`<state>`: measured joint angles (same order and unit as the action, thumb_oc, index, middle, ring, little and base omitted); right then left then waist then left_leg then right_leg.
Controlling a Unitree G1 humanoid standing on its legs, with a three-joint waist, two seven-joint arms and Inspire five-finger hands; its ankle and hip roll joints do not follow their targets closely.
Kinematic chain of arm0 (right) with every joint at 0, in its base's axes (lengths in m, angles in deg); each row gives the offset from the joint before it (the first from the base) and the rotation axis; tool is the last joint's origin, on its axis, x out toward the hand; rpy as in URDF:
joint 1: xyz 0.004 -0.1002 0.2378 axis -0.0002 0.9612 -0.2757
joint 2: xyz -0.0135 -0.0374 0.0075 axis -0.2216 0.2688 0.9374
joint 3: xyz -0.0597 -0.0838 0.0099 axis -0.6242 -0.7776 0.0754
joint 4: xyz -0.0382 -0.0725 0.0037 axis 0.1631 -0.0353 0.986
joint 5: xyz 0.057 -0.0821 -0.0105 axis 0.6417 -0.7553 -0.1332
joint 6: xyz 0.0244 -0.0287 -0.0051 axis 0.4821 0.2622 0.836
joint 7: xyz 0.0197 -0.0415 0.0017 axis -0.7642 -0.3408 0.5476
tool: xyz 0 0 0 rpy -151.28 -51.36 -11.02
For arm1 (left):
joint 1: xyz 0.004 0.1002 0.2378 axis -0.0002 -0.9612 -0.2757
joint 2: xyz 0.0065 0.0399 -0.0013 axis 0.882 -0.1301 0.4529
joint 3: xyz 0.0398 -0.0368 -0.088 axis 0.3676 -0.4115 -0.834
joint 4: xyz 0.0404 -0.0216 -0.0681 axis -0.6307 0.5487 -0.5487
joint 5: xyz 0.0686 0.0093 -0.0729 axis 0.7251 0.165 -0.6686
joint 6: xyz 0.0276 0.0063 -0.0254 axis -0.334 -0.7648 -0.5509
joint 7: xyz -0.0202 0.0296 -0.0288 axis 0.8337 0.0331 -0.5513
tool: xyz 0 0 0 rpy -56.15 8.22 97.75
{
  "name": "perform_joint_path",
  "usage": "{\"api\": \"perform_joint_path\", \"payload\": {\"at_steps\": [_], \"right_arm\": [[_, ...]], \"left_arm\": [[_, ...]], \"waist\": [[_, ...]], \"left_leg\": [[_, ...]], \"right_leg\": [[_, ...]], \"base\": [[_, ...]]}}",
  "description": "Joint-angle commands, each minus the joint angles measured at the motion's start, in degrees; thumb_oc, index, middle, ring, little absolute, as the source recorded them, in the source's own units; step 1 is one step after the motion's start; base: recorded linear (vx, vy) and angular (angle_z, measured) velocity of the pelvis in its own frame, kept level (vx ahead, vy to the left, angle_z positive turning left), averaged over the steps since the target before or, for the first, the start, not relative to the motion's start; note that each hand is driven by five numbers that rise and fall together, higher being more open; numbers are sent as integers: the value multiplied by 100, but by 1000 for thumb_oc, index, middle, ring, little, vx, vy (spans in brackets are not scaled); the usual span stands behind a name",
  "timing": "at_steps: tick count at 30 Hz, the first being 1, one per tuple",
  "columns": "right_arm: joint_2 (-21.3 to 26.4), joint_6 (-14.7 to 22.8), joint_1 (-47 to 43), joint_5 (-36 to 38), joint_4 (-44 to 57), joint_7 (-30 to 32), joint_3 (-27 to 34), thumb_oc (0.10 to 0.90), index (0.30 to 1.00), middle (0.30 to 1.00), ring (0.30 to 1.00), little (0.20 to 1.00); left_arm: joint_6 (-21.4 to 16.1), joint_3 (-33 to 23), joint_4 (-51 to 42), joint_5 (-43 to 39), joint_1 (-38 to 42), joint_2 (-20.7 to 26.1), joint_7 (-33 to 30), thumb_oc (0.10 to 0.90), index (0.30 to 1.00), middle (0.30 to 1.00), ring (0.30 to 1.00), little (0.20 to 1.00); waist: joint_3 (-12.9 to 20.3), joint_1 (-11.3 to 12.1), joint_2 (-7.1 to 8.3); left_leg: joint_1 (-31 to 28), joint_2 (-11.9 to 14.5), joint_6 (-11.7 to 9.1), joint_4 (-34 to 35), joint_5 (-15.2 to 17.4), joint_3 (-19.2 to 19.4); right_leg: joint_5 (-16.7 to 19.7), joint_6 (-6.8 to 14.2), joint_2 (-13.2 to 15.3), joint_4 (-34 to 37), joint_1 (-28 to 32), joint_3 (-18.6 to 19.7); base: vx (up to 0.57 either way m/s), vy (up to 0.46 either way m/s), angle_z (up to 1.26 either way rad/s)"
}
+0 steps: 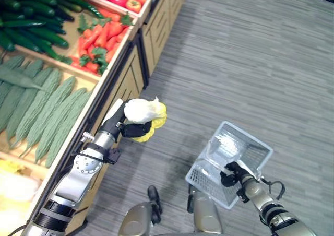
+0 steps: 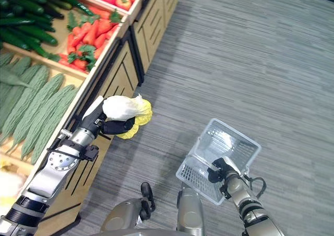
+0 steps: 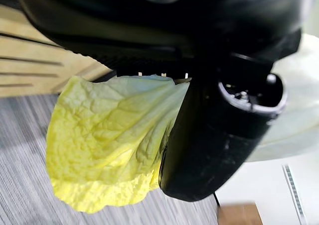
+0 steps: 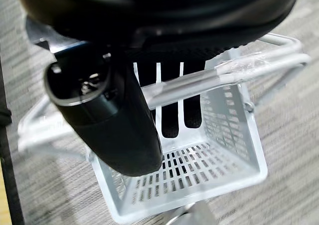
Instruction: Get the vegetables into the basket
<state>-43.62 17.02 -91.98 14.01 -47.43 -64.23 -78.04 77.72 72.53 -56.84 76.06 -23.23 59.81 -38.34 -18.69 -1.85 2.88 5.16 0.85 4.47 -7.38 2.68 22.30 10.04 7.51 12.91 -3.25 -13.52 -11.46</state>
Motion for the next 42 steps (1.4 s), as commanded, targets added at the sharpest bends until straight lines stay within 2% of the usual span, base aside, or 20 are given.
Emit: {"api": "perform_joint_path", "payload": {"at_steps": [1, 2, 6, 7, 9, 10, 11, 12, 17, 20, 22, 27, 29, 31, 32, 34, 36, 37, 42], "right_arm": [[-140, 34, 329, 43, -28, -142, -218, 400, 300, 300, 300, 300], [-181, 32, 294, 5, 33, -122, -229, 400, 300, 300, 300, 300], [-224, 40, 289, -78, 42, -172, -294, 400, 300, 300, 300, 300], [-220, 33, 283, -124, 135, -202, -329, 400, 300, 300, 300, 300], [-214, 28, 269, -165, 224, -204, -359, 400, 300, 300, 300, 300], [-208, 31, 309, -189, 253, -208, -358, 400, 300, 300, 300, 300], [-204, 30, 315, -190, 258, -209, -356, 400, 300, 300, 300, 300], [-183, 25, 352, -186, 269, -170, -324, 400, 300, 300, 300, 300], [-159, 10, 393, -145, 277, -100, -280, 400, 300, 300, 300, 300], [-114, -4, 355, -133, 340, -39, -299, 400, 300, 300, 300, 300], [-89, -24, 303, -112, 357, -11, -313, 400, 300, 300, 300, 300], [15, -65, 124, -101, 323, 81, -341, 400, 300, 300, 300, 300], [53, -80, 29, -48, 301, 130, -315, 400, 300, 300, 300, 300], [82, -111, -205, -42, 219, 182, -387, 400, 300, 300, 300, 300], [66, -144, -301, -12, 123, 191, -372, 400, 300, 300, 300, 300], [46, -202, -372, 47, 63, 218, -315, 400, 300, 300, 300, 300], [-58, -248, -624, 163, -93, 276, -318, 400, 300, 300, 300, 300], [-126, -263, -865, 177, -166, 275, -426, 400, 300, 300, 300, 300], [-213, -299, -1294, 135, -287, 248, -606, 400, 300, 300, 300, 300]], "left_arm": [[-524, -219, -737, -329, 55, 175, 6, 400, 300, 300, 300, 300], [-502, -257, -747, -358, 23, 191, -1, 400, 300, 300, 300, 300], [-474, -380, -726, -342, -165, 192, 82, 400, 300, 300, 300, 300], [-471, -462, -678, -289, -266, 201, 98, 400, 300, 300, 300, 300], [-470, -508, -667, -264, -340, 171, 88, 400, 300, 300, 300, 300], [-473, -447, -607, -290, -328, 121, 98, 400, 300, 300, 300, 300], [-477, -441, -601, -289, -324, 117, 97, 400, 300, 300, 300, 300], [-471, -398, -533, -272, -323, 89, 116, 400, 300, 300, 300, 300], [-411, -298, -246, -252, -376, 13, 124, 400, 300, 300, 300, 300], [-353, -251, -6, -210, -499, -25, 153, 400, 300, 300, 300, 300], [-314, -236, 128, -194, -569, -76, 163, 400, 300, 300, 300, 300], [-247, -163, 429, -82, -615, -195, 192, 400, 300, 300, 300, 300], [-236, -141, 535, -37, -622, -206, 171, 400, 300, 300, 300, 300], [-252, -141, 582, -38, -735, -218, 179, 400, 300, 300, 300, 300], [-220, -121, 625, 4, -767, -206, 172, 400, 300, 300, 300, 300], [-197, -30, 640, 124, -780, -158, 211, 400, 300, 300, 300, 300], [-201, 103, 652, 131, -813, -79, 270, 400, 300, 300, 300, 300], [-202, 169, 701, 175, -800, 11, 270, 400, 300, 300, 300, 300], [-167, 335, 829, 550, -730, 191, 337, 400, 300, 300, 300, 300]], "waist": [[460, 221, 16], [551, 319, 24], [780, 492, 145], [921, 601, 193], [929, 627, 206], [946, 573, 175], [946, 569, 170], [944, 516, 147], [989, 441, 21], [1011, 423, -96], [1016, 432, -150], [964, 485, -226], [930, 547, -220], [919, 771, -230], [985, 754, -250], [1121, 720, -303], [1267, 718, -358], [1276, 764, -340], [1292, 833, -298]], "left_leg": [[-11, 314, -609, 219, 54, -281], [-1, 370, -623, 301, -63, -115], [-61, 372, -661, 502, -183, 113], [-144, 410, -747, 616, -130, 119], [-191, 468, -798, 659, -219, 169], [-204, 518, -834, 653, -280, 129], [-205, 521, -839, 654, -283, 121], [-169, 597, -844, 647, -467, 204], [-231, 843, -993, 726, -694, 107], [-296, 1116, -1140, 809, -931, 18], [-318, 1252, -1203, 798, -1016, -33], [-215, 1396, -1282, 501, -1039, -255], [-104, 1332, -1293, 200, -910, -580], [-43, 910, -1233, 153, -713, -1615], [-45, 781, -1156, 377, -579, -1766], [-166, 765, -1114, 594, -612, -1659], [-300, 615, -1030, 729, -549, -1553], [-384, 537, -990, 760, -491, -1465], [-476, 446, -938, 823, -440, -1420]], "right_leg": [[323, 684, 859, -126, 418, -284], [315, 701, 941, -199, 583, -575], [428, 749, 1002, -31, 922, -797], [315, 749, 958, 102, 1060, -965], [254, 749, 933, 125, 1053, -1093], [32, 749, 864, 114, 1070, -1063], [22, 749, 862, 107, 1075, -1070], [-66, 696, 830, 112, 1083, -1162], [-406, 570, 581, 135, 1186, -1180], [-682, 398, 276, 105, 1244, -1139], [-788, 313, 106, 113, 1283, -1121], [-905, 153, -163, 217, 1390, -1121], [-916, 109, -176, 270, 1445, -1134], [-871, 104, -169, 321, 1440, -947], [-840, 132, -142, 303, 1407, -890], [-773, 160, -125, 305, 1371, -874], [-637, 252, 16, 415, 1398, -838], [-553, 309, 119, 450, 1428, -790], [-470, 383, 212, 463, 1448, -730]], "base": [[-131, -16, -50], [-144, -26, -56], [-67, -91, -41], [5, -135, -85], [-17, -190, -76], [-9, -141, -61], [-59, -186, -12], [-60, -166, -6], [-18, -167, 10], [-20, -219, 4], [-13, -202, -3], [-23, -171, -3], [-10, -85, 6], [15, -11, -21], [34, 54, -50], [44, 105, -18], [77, 198, -1], [70, 167, -20], [34, 70, -9]]}}
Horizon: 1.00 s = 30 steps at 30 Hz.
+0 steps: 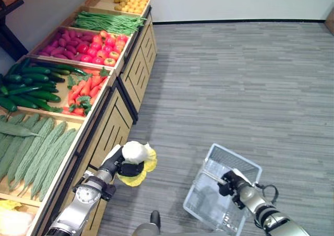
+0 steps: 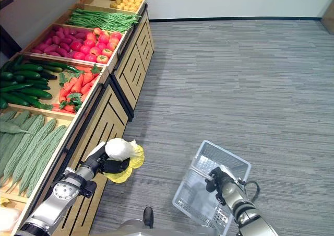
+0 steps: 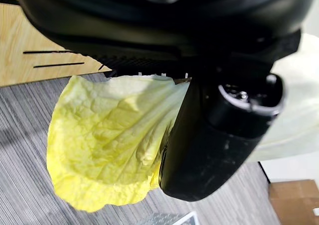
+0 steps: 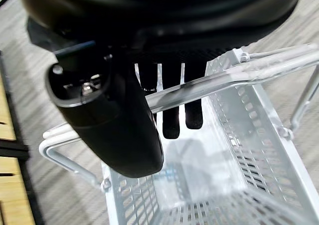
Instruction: Get the vegetables into the basket
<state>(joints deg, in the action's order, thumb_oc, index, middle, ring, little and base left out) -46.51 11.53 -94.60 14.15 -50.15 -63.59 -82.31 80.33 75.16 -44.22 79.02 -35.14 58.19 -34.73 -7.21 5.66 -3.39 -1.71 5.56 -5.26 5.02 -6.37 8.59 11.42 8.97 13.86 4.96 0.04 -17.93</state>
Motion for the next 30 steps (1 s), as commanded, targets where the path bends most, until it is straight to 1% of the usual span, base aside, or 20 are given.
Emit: {"api": "perform_joint_path", "payload": {"at_steps": [1, 4, 5, 8, 10, 12, 13, 14, 15, 16, 17, 18, 20, 21, 22, 24, 27, 28, 29, 30], "right_arm": [[64, 247, -1093, 116, -26, 200, -199, 400, 300, 300, 300, 300], [16, 204, -1409, 92, -114, 178, -329, 400, 300, 300, 300, 300], [-18, 165, -1628, 80, -120, 191, -399, 400, 300, 300, 300, 300], [-55, 131, -1892, 63, -162, 188, -462, 400, 300, 300, 300, 300], [-160, 78, -2199, 30, -191, 176, -570, 400, 300, 300, 300, 300], [-350, 44, -2527, -18, -302, 174, -702, 400, 300, 300, 300, 300], [-506, 18, -2784, -52, -403, 177, -826, 400, 300, 300, 300, 300], [-567, 8, -2849, -78, -475, 169, -880, 400, 300, 300, 300, 300], [-675, 8, -3065, -120, -680, 188, -969, 400, 300, 300, 300, 300], [-669, 17, -3088, -118, -701, 192, -961, 400, 300, 300, 300, 300], [-757, 14, -3250, -165, -824, 206, -1069, 400, 300, 300, 300, 300], [-752, 20, -3266, -163, -838, 208, -1064, 400, 300, 300, 300, 300], [-901, 33, -3513, -98, -868, 287, -1127, 400, 300, 300, 300, 300], [-897, 35, -3523, -97, -876, 289, -1124, 400, 300, 300, 300, 300], [-1057, 52, -3661, -65, -882, 312, -1197, 400, 300, 300, 300, 300], [-1121, 67, -3693, -53, -899, 327, -1223, 400, 300, 300, 300, 300], [-1329, 107, -3765, 12, -867, 353, -1365, 400, 300, 300, 300, 300], [-1469, 129, -3842, 37, -880, 378, -1447, 400, 300, 300, 300, 300], [-1467, 130, -3844, 37, -881, 379, -1447, 400, 300, 300, 300, 300], [-1579, 153, -3905, 69, -897, 411, -1507, 400, 300, 300, 300, 300]], "left_arm": [[-403, 93, -372, 301, 474, 345, -26, 400, 300, 300, 300, 300], [-272, 189, -169, 767, 551, 379, 35, 400, 300, 300, 300, 300], [-221, 238, -20, 1008, 638, 371, -17, 400, 300, 300, 300, 300], [-167, 318, 158, 1244, 774, 320, -101, 400, 300, 300, 300, 300], [-79, 484, 327, 1600, 995, 287, -152, 400, 300, 300, 300, 300], [-32, 818, 522, 1967, 1413, 198, -228, 400, 300, 300, 300, 300], [-12, 1166, 690, 2279, 1893, 95, -286, 400, 300, 300, 300, 300], [-10, 1283, 729, 2344, 2020, 43, -259, 400, 300, 300, 300, 300], [-11, 1563, 891, 2394, 2331, -106, -262, 400, 300, 300, 300, 300], [-19, 1582, 924, 2393, 2370, -121, -274, 400, 300, 300, 300, 300], [-26, 1830, 1024, 2450, 2635, -215, -253, 400, 300, 300, 300, 300], [-33, 1843, 1049, 2449, 2663, -228, -262, 400, 300, 300, 300, 300], [-26, 2181, 1344, 2465, 3079, -489, -294, 400, 300, 300, 300, 300], [-33, 2191, 1369, 2464, 3100, -503, -304, 400, 300, 300, 300, 300], [-18, 2412, 1619, 2506, 3327, -696, -323, 400, 300, 300, 300, 300], [-29, 2522, 1766, 2544, 3442, -807, -341, 400, 300, 300, 300, 300], [-10, 2781, 2237, 2596, 3697, -1121, -406, 400, 300, 300, 300, 300], [5, 2955, 2583, 2634, 3837, -1348, -439, 400, 300, 300, 300, 300], [2, 2957, 2591, 2634, 3840, -1353, -443, 400, 300, 300, 300, 300], [14, 3081, 2749, 2638, 3914, -1486, -463, 400, 300, 300, 300, 300]], "waist": [[151, 91, 332], [173, 118, 336], [176, 143, 338], [167, 154, 328], [153, 158, 315], [122, 154, 281], [87, 123, 237], [83, 109, 222], [65, 108, 173], [59, 121, 169], [50, 109, 110], [46, 116, 107], [22, 76, 20], [22, 82, 18], [3, 30, -23], [8, 19, -34], [-19, -54, -53], [-39, -94, -52], [-39, -91, -53], [-50, -121, -42]], "left_leg": [[202, -31, 44, -411, 469, -38], [191, -58, 57, -361, 464, -26], [201, -66, 59, -332, 452, -28], [217, -63, 48, -288, 418, -21], [246, -50, 37, -245, 381, -22], [301, -23, 19, -209, 338, -3], [356, -4, 0, -186, 303, 4], [372, -3, -5, -181, 290, 11], [423, -1, -18, -160, 258, 22], [431, 2, -19, -158, 255, 24], [480, 5, -35, -140, 215, 35], [488, 6, -36, -139, 212, 33], [572, 6, -61, -105, 144, 42], [578, 6, -62, -102, 141, 42], [637, 12, -78, -82, 100, 55], [664, 17, -83, -76, 89, 60], [717, 28, -91, -68, 69, 80], [728, 44, -91, -62, 67, 109], [729, 44, -91, -62, 67, 111], [730, 57, -91, -66, 72, 137]], "right_leg": [[-604, 240, 127, -357, 95, -82], [-570, 258, 149, -337, 80, -83], [-546, 266, 153, -324, 52, -75], [-525, 265, 151, -303, 23, -78], [-501, 259, 128, -269, -28, -66], [-465, 245, 97, -230, -116, -35], [-440, 232, 65, -193, -197, 4], [-430, 227, 59, -181, -213, 12], [-406, 221, 44, -150, -266, 29], [-402, 219, 41, -148, -276, 31], [-380, 222, 35, -114, -314, 33], [-377, 221, 33, -113, -321, 32], [-337, 219, 27, -75, -412, 47], [-336, 218, 27, -76, -420, 47], [-317, 212, 24, -62, -492, 73], [-312, 209, 16, -58, -523, 83], [-286, 204, 6, -47, -604, 120], [-275, 198, -1, -42, -645, 147], [-275, 198, -2, -42, -646, 148], [-265, 191, -16, -37, -669, 183]], "base": [[21, 38, -3], [9, 36, -3], [1, 30, 0], [0, 0, 0], [0, 0, 0], [-30, -16, -1], [-61, -29, -3], [-69, -33, -7], [-37, -19, -10], [-49, -20, -11], [-25, -10, -8], [-47, -6, -7], [-51, 4, -10], [-64, 8, -6], [-41, 3, -4], [-31, -3, -2], [-23, -4, -4], [-26, -5, -10], [-36, -13, -9], [-16, -10, -7]]}}
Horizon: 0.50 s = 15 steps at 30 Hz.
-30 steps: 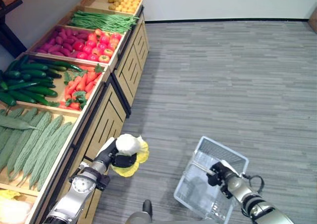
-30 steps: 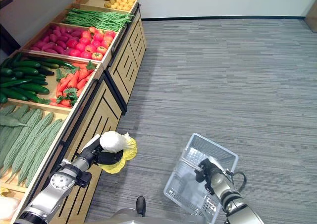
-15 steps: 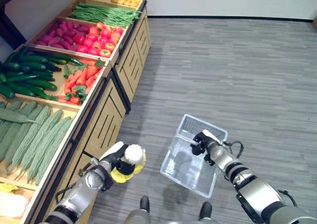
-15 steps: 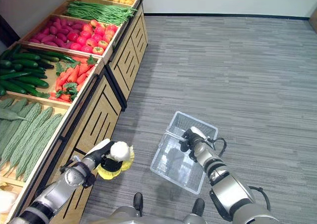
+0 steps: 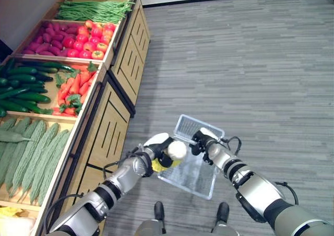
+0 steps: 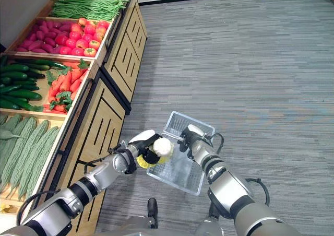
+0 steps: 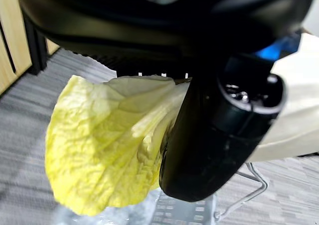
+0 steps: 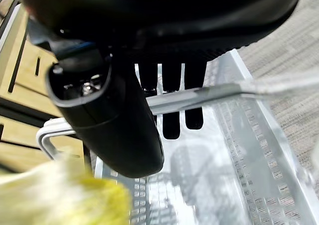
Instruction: Get the vegetables into the basket
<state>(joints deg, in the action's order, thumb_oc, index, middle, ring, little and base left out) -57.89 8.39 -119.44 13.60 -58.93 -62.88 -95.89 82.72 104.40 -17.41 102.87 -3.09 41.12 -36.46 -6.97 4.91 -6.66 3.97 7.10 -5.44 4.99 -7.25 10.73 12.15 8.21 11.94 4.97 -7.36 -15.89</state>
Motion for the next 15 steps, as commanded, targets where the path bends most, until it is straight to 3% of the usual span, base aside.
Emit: {"api": "perform_joint_path", "payload": {"at_steps": [1, 11, 15], "right_arm": [[-442, 467, -1420, 124, -19, 340, -149, 400, 300, 300, 300, 300], [-829, 553, -1655, 477, -197, 476, -247, 400, 300, 300, 300, 300], [-966, 604, -1491, 833, 167, 522, -327, 400, 300, 300, 300, 300]], "left_arm": [[-225, 157, 69, 253, 709, 221, -290, 400, 300, 300, 300, 300], [-207, 606, 978, 249, 892, -341, -352, 400, 300, 300, 300, 300], [-115, 708, 1767, 289, 1015, -717, -509, 400, 300, 300, 300, 300]], "waist": [[-74, -46, 286], [-113, -104, 304], [-166, -244, 422]], "left_leg": [[163, -98, -74, -63, 160, -77], [217, -86, -66, -61, 150, -57], [258, -54, -65, -59, 143, -32]], "right_leg": [[-338, 268, 177, -37, 71, -21], [-294, 257, 180, -41, -31, 44], [-273, 232, 135, -46, -112, 93]], "base": [[-34, -14, -4], [-13, -3, -5], [-12, -10, -1]]}}
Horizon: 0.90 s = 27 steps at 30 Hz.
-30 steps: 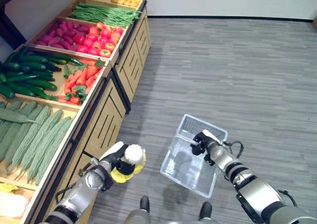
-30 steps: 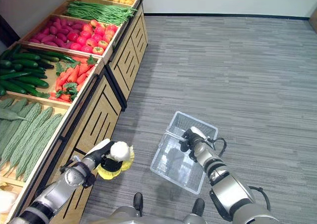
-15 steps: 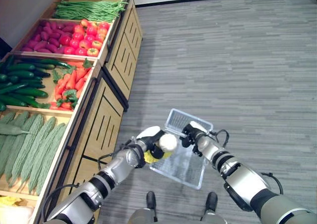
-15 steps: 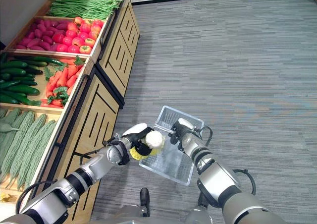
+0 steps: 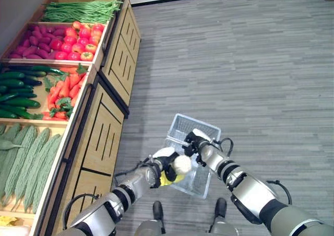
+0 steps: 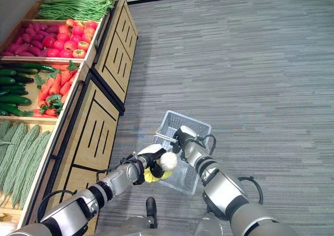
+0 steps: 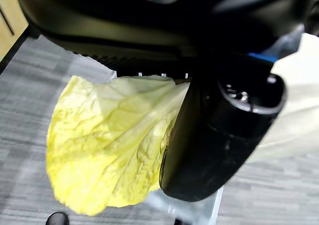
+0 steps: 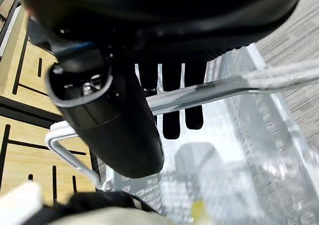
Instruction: Get the vegetables into the basket
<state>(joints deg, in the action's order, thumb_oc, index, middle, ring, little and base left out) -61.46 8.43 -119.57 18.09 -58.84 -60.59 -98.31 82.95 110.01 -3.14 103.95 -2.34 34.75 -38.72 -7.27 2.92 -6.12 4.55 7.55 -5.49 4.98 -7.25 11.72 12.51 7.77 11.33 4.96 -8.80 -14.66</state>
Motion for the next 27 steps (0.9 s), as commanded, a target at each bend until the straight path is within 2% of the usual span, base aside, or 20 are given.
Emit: {"api": "perform_joint_path", "payload": {"at_steps": [1, 2, 3, 5, 8, 11, 15, 18, 27], "right_arm": [[-602, 596, -1419, 444, 337, 290, -123, 400, 300, 300, 300, 300], [-606, 638, -1292, 504, 598, 288, -175, 400, 300, 300, 300, 300], [-597, 629, -1278, 505, 614, 288, -182, 400, 300, 300, 300, 300], [-528, 672, -1047, 667, 1134, 261, -250, 400, 300, 300, 300, 300], [-483, 669, -935, 699, 1341, 239, -302, 400, 300, 300, 300, 300], [-192, 708, -565, 802, 2292, 166, -374, 400, 300, 300, 300, 300], [12, 709, -307, 827, 2849, 102, -377, 400, 300, 300, 300, 300], [371, 705, 282, 800, 3865, -92, -325, 400, 300, 300, 300, 300], [788, 717, 813, 454, 4819, -354, -168, 400, 300, 300, 300, 300]], "left_arm": [[-126, 133, 465, 168, 952, -134, -305, 400, 300, 300, 300, 300], [-77, 82, 754, 173, 962, -232, -390, 400, 300, 300, 300, 300], [-86, 81, 774, 175, 963, -248, -399, 400, 300, 300, 300, 300], [-11, -27, 1107, 129, 934, -347, -530, 400, 300, 300, 300, 300], [-14, -61, 1239, 132, 912, -402, -535, 400, 300, 300, 300, 300], [92, -236, 1586, 259, 814, -428, -538, 400, 300, 300, 300, 300], [127, -330, 1555, 352, 779, -351, -543, 400, 300, 300, 300, 300], [132, -497, 1232, 527, 703, -148, -477, 400, 300, 300, 300, 300], [74, -659, 35, 540, 598, 336, -279, 400, 300, 300, 300, 300]], "waist": [[-144, -76, 395], [-164, -132, 464], [-160, -128, 460], [-181, -206, 547], [-180, -234, 571], [-215, -338, 676], [-232, -366, 728], [-287, -403, 781], [-350, -378, 768]], "left_leg": [[206, -92, -58, -59, 145, -119], [195, -71, -56, -59, 150, -92], [193, -72, -56, -59, 150, -89], [188, -46, -60, -53, 151, -37], [195, -42, -60, -46, 147, -21], [210, -33, -50, -42, 150, 51], [221, -23, -43, -41, 156, 96], [214, -8, -34, -45, 167, 141], [218, 8, -34, -46, 164, 125]], "right_leg": [[-304, 272, 183, -47, 13, -12], [-294, 263, 160, -53, -10, 16], [-294, 263, 160, -53, -11, 20], [-278, 259, 154, -64, -50, 62], [-276, 258, 148, -65, -69, 79], [-233, 264, 128, -78, -158, 133], [-215, 272, 129, -83, -206, 166], [-212, 278, 112, -92, -241, 206], [-233, 285, 107, -81, -215, 179]], "base": [[-9, -12, -6], [-9, -12, -7], [-11, -12, -11], [-11, 4, -14], [-7, 0, -8], [0, 0, 0], [1, 6, -10], [10, 7, -11], [1, -2, -2]]}}
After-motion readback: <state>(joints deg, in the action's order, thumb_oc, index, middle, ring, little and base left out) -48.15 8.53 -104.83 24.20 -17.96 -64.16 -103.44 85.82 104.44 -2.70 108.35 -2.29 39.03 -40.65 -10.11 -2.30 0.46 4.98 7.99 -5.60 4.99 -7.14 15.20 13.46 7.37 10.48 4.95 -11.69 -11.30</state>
